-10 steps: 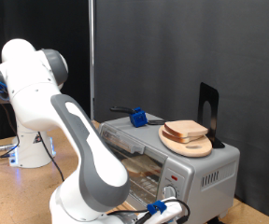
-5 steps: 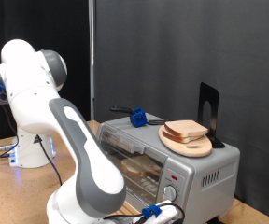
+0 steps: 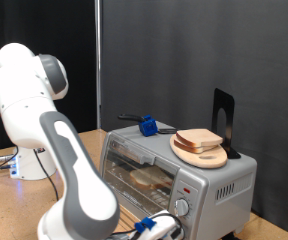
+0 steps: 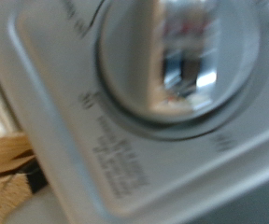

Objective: Make a piece of toast with the oven

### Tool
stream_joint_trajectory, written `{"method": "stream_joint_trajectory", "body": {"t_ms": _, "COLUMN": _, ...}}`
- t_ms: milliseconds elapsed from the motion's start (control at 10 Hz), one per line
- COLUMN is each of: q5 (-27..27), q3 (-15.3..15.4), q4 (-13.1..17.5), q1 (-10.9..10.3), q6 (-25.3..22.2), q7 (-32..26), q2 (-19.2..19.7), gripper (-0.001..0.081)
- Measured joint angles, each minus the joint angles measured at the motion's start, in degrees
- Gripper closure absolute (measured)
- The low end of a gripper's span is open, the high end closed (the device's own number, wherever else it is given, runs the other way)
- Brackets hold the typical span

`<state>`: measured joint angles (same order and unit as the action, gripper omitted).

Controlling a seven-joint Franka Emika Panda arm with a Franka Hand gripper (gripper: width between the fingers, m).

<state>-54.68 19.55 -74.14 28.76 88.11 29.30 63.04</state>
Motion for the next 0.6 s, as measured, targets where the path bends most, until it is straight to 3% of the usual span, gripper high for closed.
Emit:
{"method": "stream_joint_trajectory", "body": {"t_ms": 300, "q5": -1.4, "q3": 0.2, "q4": 0.4, "q1": 4.2, "q6": -2.5, "q7": -3.8, "q2": -0.2, "gripper": 0.0124}}
{"method": "stream_joint_trajectory", "body": {"t_ms": 600, "q5": -2.2, "q3": 0.3, "q4": 3.7, "q1": 7.1, "q6": -7.3, "q7": -3.4, "q2": -0.1, "gripper": 0.0124}}
